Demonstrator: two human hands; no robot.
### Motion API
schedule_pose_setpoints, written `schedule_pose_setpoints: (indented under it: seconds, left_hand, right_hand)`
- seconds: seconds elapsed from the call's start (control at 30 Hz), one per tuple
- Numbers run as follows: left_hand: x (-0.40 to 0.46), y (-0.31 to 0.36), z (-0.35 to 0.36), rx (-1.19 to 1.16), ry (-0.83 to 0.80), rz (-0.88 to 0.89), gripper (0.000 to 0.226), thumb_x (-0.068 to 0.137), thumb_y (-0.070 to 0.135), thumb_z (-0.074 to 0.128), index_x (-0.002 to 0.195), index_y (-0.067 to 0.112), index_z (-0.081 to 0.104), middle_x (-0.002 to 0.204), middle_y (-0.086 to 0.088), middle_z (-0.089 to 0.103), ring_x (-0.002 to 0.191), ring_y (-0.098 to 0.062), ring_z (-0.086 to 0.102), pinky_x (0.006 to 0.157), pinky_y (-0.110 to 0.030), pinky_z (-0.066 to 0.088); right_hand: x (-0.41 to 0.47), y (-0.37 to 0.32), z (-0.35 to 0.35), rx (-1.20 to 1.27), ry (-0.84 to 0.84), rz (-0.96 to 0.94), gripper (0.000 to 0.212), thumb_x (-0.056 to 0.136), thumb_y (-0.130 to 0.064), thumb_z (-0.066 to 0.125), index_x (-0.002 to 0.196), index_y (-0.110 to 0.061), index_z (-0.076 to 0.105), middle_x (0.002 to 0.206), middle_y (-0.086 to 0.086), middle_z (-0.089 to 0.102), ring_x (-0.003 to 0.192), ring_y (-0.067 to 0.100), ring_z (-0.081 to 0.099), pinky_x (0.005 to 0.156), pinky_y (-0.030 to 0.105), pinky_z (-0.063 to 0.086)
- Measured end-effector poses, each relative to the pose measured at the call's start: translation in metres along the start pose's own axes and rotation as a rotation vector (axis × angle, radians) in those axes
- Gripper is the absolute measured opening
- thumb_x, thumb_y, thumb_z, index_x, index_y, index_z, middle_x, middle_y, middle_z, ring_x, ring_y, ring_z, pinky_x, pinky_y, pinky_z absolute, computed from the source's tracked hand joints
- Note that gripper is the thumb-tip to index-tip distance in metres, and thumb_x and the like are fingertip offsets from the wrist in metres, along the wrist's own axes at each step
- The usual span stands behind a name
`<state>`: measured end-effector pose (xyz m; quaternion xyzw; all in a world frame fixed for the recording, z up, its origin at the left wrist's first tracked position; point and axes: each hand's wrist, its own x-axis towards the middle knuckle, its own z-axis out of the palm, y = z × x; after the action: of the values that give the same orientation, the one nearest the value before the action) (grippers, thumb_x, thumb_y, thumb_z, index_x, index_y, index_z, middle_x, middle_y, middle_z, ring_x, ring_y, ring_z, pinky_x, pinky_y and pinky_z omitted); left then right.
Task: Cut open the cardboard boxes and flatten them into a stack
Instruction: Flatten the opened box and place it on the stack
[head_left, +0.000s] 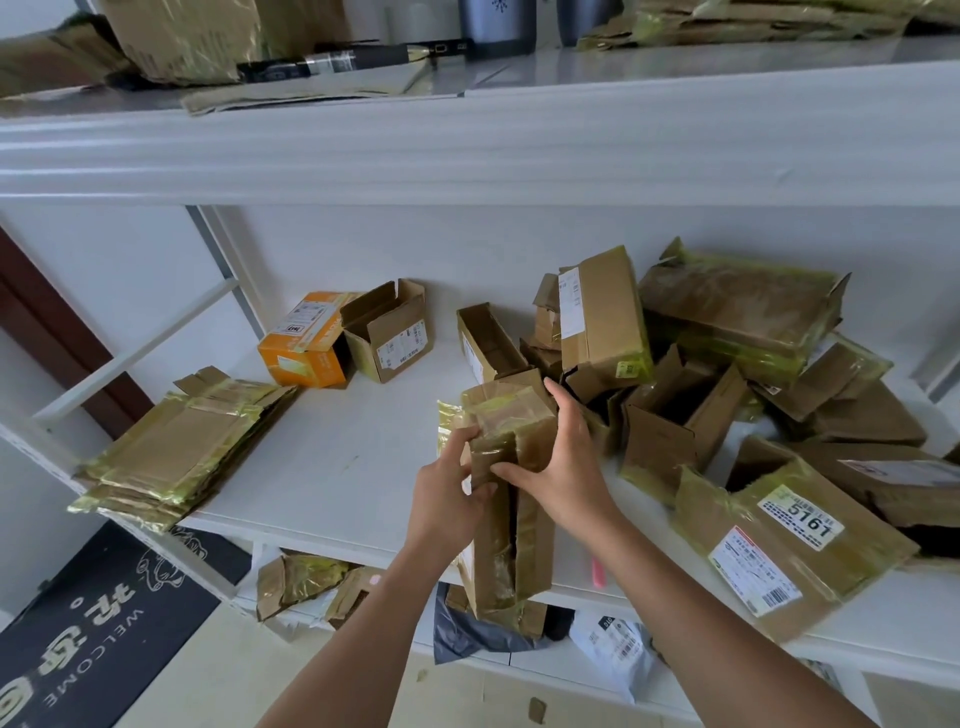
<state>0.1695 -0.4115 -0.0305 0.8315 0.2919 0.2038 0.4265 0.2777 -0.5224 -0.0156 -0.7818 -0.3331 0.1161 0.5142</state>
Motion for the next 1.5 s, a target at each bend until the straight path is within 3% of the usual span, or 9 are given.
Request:
schedule_pose_setpoints:
  seconds: [0.1, 0.27, 0.6, 0.8, 0.93, 1.03, 1.13, 1.37, 1.5]
  left_hand:
    - [0.001, -0.002, -0.002, -0.017, 0.0, -0.009, 0.061, 0.086, -0.002, 0.068, 0.132, 0.032, 0.047, 0.095, 0.019, 0.067, 0.114, -0.019, 0.066, 0.087, -0.046, 0.058]
    - [0.001, -0.003, -0.007, -0.04, 0.004, -0.012, 0.059, 0.086, -0.001, 0.07, 0.124, 0.037, 0.046, 0.094, 0.025, 0.066, 0.112, -0.018, 0.067, 0.087, -0.043, 0.058]
    - [0.006, -0.006, -0.004, -0.028, -0.027, -0.034, 0.06, 0.085, 0.001, 0.072, 0.129, 0.032, 0.047, 0.098, 0.013, 0.07, 0.106, -0.015, 0.068, 0.086, -0.042, 0.058]
    - [0.012, -0.009, -0.014, -0.05, -0.023, -0.051, 0.058, 0.086, 0.004, 0.072, 0.131, 0.03, 0.046, 0.097, 0.007, 0.072, 0.095, -0.021, 0.071, 0.057, -0.016, 0.049]
    - [0.014, -0.006, -0.012, -0.051, -0.039, -0.048, 0.061, 0.086, 0.003, 0.072, 0.134, 0.03, 0.046, 0.095, 0.009, 0.07, 0.101, -0.022, 0.07, 0.069, -0.029, 0.058]
    - [0.017, -0.007, -0.014, -0.083, -0.029, -0.074, 0.064, 0.084, 0.005, 0.075, 0.135, 0.032, 0.046, 0.091, 0.011, 0.067, 0.099, -0.022, 0.069, 0.066, -0.03, 0.058]
    - [0.023, -0.01, -0.017, -0.136, -0.019, -0.125, 0.066, 0.085, 0.006, 0.074, 0.131, 0.042, 0.044, 0.1, 0.003, 0.069, 0.104, -0.024, 0.068, 0.072, -0.043, 0.061]
    - [0.0, -0.029, -0.005, -0.288, -0.158, -0.42, 0.083, 0.082, 0.017, 0.08, 0.147, 0.042, 0.035, 0.102, -0.007, 0.069, 0.086, -0.022, 0.07, 0.056, -0.035, 0.06]
    - [-0.013, -0.029, 0.006, -0.19, -0.142, -0.406, 0.048, 0.093, 0.025, 0.067, 0.137, 0.028, 0.048, 0.097, -0.007, 0.072, 0.072, -0.024, 0.073, 0.053, -0.038, 0.06]
  right_hand:
    - [0.007, -0.004, 0.002, -0.071, 0.052, -0.06, 0.099, 0.074, -0.025, 0.086, 0.149, -0.032, 0.023, 0.151, 0.001, 0.036, 0.137, 0.015, 0.037, 0.101, 0.018, 0.032]
    - [0.01, 0.001, -0.005, 0.015, -0.016, -0.005, 0.098, 0.074, -0.02, 0.084, 0.146, -0.04, 0.021, 0.139, -0.001, 0.049, 0.127, 0.017, 0.049, 0.106, 0.038, 0.046]
    - [0.009, 0.005, -0.021, 0.086, -0.092, 0.133, 0.089, 0.076, -0.015, 0.083, 0.146, -0.028, 0.029, 0.124, -0.009, 0.052, 0.094, -0.003, 0.055, 0.062, -0.003, 0.04]
    - [0.004, 0.013, -0.025, 0.167, -0.167, 0.169, 0.051, 0.078, -0.011, 0.078, 0.114, -0.038, 0.054, 0.117, -0.013, 0.066, 0.108, 0.002, 0.063, 0.1, 0.028, 0.052]
    - [-0.003, 0.009, -0.025, 0.202, -0.197, 0.181, 0.059, 0.079, -0.027, 0.082, 0.126, -0.034, 0.048, 0.119, -0.028, 0.053, 0.116, -0.004, 0.054, 0.086, 0.006, 0.045]
    - [-0.017, 0.019, -0.012, 0.105, -0.258, 0.22, 0.081, 0.074, -0.044, 0.083, 0.14, -0.027, 0.038, 0.128, -0.021, 0.051, 0.122, 0.003, 0.047, 0.103, 0.023, 0.041]
    - [-0.04, 0.037, 0.004, 0.054, -0.326, 0.248, 0.068, 0.079, -0.033, 0.081, 0.133, -0.026, 0.041, 0.114, -0.019, 0.059, 0.114, 0.001, 0.053, 0.095, 0.006, 0.042]
    - [-0.042, 0.057, 0.016, 0.081, -0.173, 0.216, 0.039, 0.098, -0.009, 0.058, 0.133, -0.025, 0.055, 0.125, -0.01, 0.065, 0.12, 0.009, 0.06, 0.102, 0.04, 0.051]
    - [-0.037, 0.05, 0.016, 0.004, -0.185, 0.223, 0.037, 0.099, -0.016, 0.058, 0.134, -0.024, 0.056, 0.121, -0.01, 0.067, 0.118, 0.01, 0.061, 0.101, 0.01, 0.041]
